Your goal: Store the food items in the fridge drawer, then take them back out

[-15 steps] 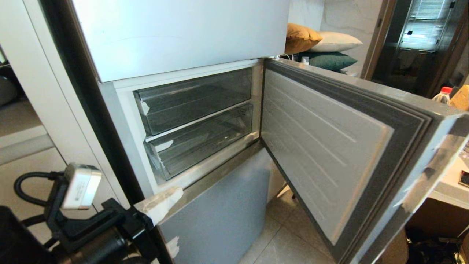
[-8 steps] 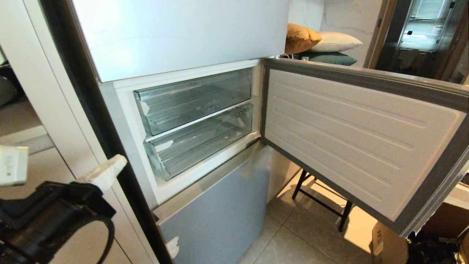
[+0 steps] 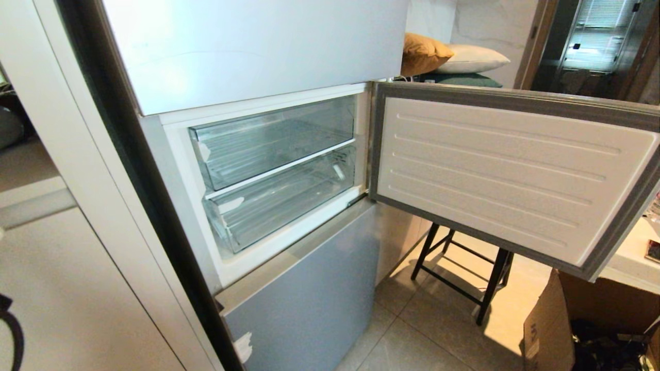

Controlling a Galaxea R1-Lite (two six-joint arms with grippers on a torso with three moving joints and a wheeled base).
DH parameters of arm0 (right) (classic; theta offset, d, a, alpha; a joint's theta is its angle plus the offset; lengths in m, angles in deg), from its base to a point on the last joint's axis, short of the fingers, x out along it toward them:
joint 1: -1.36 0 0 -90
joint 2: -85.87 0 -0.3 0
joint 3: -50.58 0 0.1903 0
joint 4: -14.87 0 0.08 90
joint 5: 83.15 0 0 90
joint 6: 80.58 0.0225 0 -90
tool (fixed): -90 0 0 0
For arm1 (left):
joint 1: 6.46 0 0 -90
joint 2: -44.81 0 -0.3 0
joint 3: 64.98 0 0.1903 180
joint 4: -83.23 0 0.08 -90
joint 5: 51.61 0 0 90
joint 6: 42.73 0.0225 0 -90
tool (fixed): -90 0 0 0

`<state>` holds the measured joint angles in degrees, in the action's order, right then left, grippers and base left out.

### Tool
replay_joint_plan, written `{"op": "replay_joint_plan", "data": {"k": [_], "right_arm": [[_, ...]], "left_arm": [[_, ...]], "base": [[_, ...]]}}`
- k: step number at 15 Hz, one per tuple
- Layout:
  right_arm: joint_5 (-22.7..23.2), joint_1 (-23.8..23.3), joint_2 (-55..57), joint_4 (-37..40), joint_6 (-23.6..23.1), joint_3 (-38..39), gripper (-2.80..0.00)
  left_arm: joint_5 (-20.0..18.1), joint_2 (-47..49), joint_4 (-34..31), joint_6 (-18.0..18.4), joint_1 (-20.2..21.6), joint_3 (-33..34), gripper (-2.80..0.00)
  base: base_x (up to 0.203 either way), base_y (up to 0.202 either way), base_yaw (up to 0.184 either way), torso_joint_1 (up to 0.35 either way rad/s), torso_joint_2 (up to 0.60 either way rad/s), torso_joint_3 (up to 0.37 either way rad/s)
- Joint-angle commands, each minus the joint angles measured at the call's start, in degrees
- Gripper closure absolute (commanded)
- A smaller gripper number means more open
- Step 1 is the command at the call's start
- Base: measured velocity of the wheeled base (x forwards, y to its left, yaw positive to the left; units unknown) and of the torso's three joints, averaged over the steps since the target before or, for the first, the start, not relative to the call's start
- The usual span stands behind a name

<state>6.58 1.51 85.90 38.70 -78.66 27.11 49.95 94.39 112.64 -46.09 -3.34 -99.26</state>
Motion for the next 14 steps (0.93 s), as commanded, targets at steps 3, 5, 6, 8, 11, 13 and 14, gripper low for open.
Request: {"op": "replay_joint_plan", "data": {"k": [3,5,6,8,11,13,14], "right_arm": [[0.0,0.02,0.06,-0.02,0.1,0.01,0.0],[0.0,0.02,0.06,-0.02,-0.01,0.01,0.0],[0.0,0.02,0.06,-0.02,-0.33,-0.03,0.0],[0.09,0.02,0.06,0.06,-0.52,-0.02,0.0],[0.0,0.02,0.06,-0.02,-0.17,0.01,0.0],[0.0,0.02,0.06,-0.02,0.0,0.01,0.0],[0.0,0.02,0.06,-0.02,0.01,0.01,0.0]], "left_arm": [[-0.06,-18.47,-19.45,0.56,7.98,-5.06,0.0],[-0.28,-25.22,-28.34,1.19,9.15,-7.13,0.0],[-0.93,-29.17,-32.5,1.59,9.47,-7.69,0.0],[-3.4,-33.69,-36.8,2.81,9.89,-6.92,0.0],[-11.87,-33.48,-40.58,4.22,9.79,1.03,0.0],[-15.35,-33.56,-48.72,6.18,9.73,6.7,0.0],[-15.93,-33.44,-49.85,7.32,9.66,9.24,0.0]], "base": [[0.0,0.0,0.0,0.0,0.0,0.0],[0.0,0.0,0.0,0.0,0.0,0.0],[0.0,0.0,0.0,0.0,0.0,0.0],[0.0,0.0,0.0,0.0,0.0,0.0],[0.0,0.0,0.0,0.0,0.0,0.0],[0.0,0.0,0.0,0.0,0.0,0.0],[0.0,0.0,0.0,0.0,0.0,0.0]]}}
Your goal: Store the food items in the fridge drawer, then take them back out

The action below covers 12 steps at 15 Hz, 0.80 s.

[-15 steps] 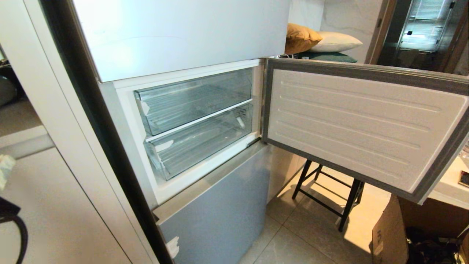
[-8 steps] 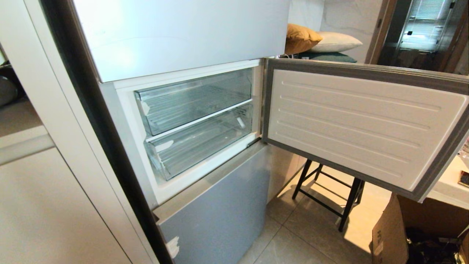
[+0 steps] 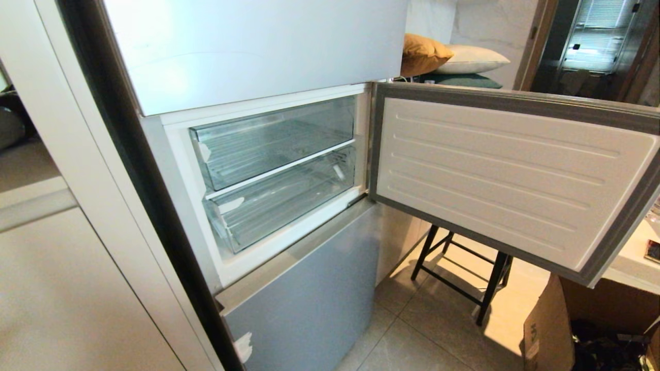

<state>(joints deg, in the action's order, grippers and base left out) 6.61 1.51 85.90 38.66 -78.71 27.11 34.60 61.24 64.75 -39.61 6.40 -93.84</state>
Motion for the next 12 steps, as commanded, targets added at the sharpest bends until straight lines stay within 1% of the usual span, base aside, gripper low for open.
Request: {"op": "replay_joint_plan", "data": {"k": [1,2,3,4,5,6,8,9,11,12], "right_arm": [[-0.02,0.02,0.06,0.01,-0.03,0.01,0.0],[-0.01,0.02,0.06,0.01,-0.39,0.01,0.0],[0.07,0.02,0.06,0.1,-0.56,-0.08,0.0],[0.07,0.02,0.06,0.1,-0.56,-0.08,0.0],[0.07,0.02,0.06,0.1,-0.56,-0.08,0.0],[0.07,0.02,0.06,0.1,-0.56,0.01,0.0],[0.16,0.02,0.06,0.1,-0.65,0.01,0.0],[0.16,0.02,0.06,0.1,-0.65,0.01,0.0],[0.07,0.02,0.06,0.06,-0.51,0.01,0.0],[0.07,0.02,0.06,0.1,-0.56,0.01,0.0]], "left_arm": [[-0.92,0.55,-2.98,1.42,-0.8,4.68,0.0],[-1.1,1.57,-4.06,1.61,-2.7,4.24,0.0],[-1.16,1.65,-4.4,1.66,-5.57,4.12,0.0],[-0.94,1.01,-4.54,1.66,-9.44,4.07,0.0],[-0.72,-1.28,-4.6,1.66,-12.06,4.04,0.0],[-0.59,-5.09,-4.66,1.72,-12.66,3.99,0.0],[1.2,-13.73,-4.99,2.39,-12.74,4.34,0.0],[1.83,-16.17,-5.05,2.15,-12.69,4.54,0.0],[3.26,-16.43,-5.16,1.71,-12.6,5.41,0.0],[3.26,-16.43,-5.08,1.58,-12.6,5.5,0.0]], "base": [[0.0,0.0,0.0,0.0,0.0,0.0],[0.0,0.0,0.0,0.0,0.0,0.0],[0.0,0.0,0.0,0.0,0.0,0.0],[0.0,0.0,0.0,0.0,0.0,0.0],[0.0,0.0,0.0,0.0,0.0,0.0],[0.0,0.0,0.0,0.0,0.0,0.0],[0.0,0.0,0.0,0.0,0.0,0.0],[0.0,0.0,0.0,0.0,0.0,0.0],[0.0,0.0,0.0,0.0,0.0,0.0],[0.0,0.0,0.0,0.0,0.0,0.0]]}}
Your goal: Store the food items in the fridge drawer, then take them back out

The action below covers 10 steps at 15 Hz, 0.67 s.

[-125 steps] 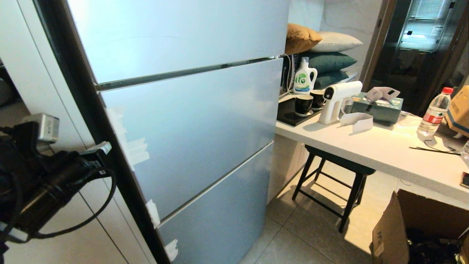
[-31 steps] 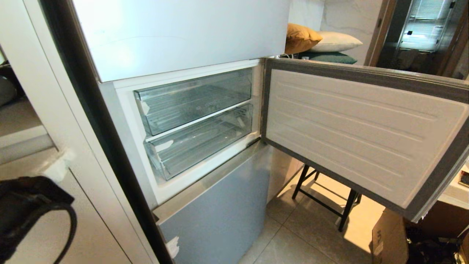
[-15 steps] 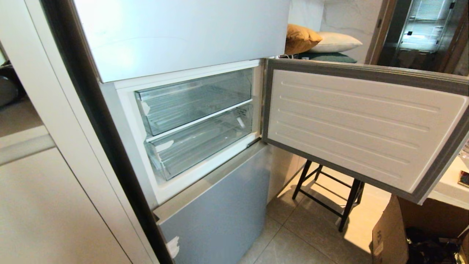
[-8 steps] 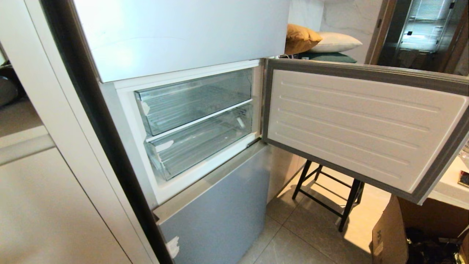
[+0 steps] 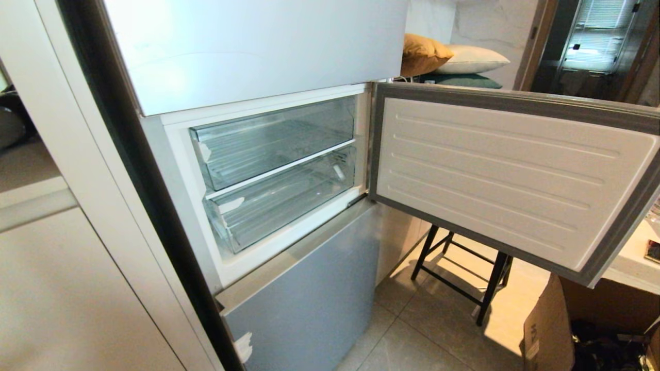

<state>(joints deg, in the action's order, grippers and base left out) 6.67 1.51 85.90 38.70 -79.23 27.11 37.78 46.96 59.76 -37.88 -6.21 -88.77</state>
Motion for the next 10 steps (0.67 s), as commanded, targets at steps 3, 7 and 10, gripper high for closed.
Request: {"op": "replay_joint_plan", "data": {"k": [3,7,10], "right_arm": [[0.01,0.02,0.06,-0.02,0.41,0.01,0.0],[-0.08,0.02,0.06,0.02,0.67,0.01,0.0],[-0.08,0.02,0.06,0.06,0.67,0.01,0.0]], "left_arm": [[0.41,-2.15,0.01,-3.22,0.02,0.42,0.0],[0.52,-2.15,0.1,-4.68,0.02,0.42,0.0],[0.52,-2.15,0.1,-4.68,0.02,0.42,0.0]], "base": [[0.0,0.0,0.0,0.0,0.0,0.0],[0.0,0.0,0.0,0.0,0.0,0.0],[0.0,0.0,0.0,0.0,0.0,0.0]]}}
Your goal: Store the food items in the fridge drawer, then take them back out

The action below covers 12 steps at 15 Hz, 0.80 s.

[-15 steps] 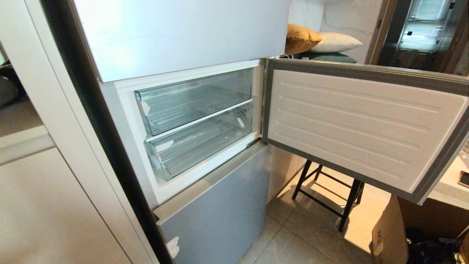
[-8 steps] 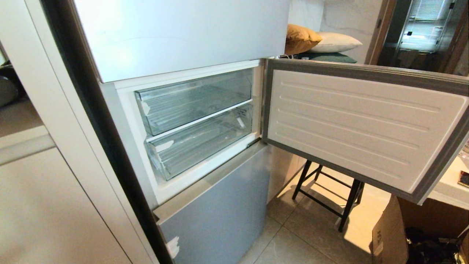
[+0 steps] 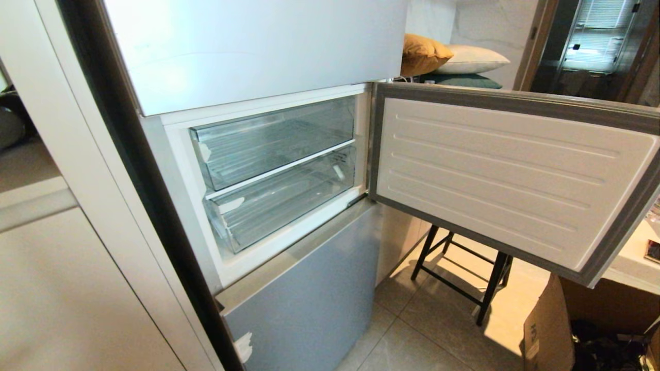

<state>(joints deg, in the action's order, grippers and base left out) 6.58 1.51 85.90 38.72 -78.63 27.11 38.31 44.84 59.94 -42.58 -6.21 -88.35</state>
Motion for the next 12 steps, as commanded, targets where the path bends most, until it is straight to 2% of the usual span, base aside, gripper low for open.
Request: {"op": "replay_joint_plan", "data": {"k": [1,12], "right_arm": [[0.04,0.02,0.06,-0.03,-0.18,0.01,0.0],[0.0,0.02,0.06,0.04,-0.02,0.01,0.0]], "left_arm": [[-0.01,-0.02,-0.08,0.02,0.02,0.0,0.0],[-0.01,-0.02,-0.08,0.02,0.02,0.0,0.0]], "base": [[0.0,0.0,0.0,0.0,0.0,0.0],[0.0,0.0,0.0,0.0,0.0,0.0]]}}
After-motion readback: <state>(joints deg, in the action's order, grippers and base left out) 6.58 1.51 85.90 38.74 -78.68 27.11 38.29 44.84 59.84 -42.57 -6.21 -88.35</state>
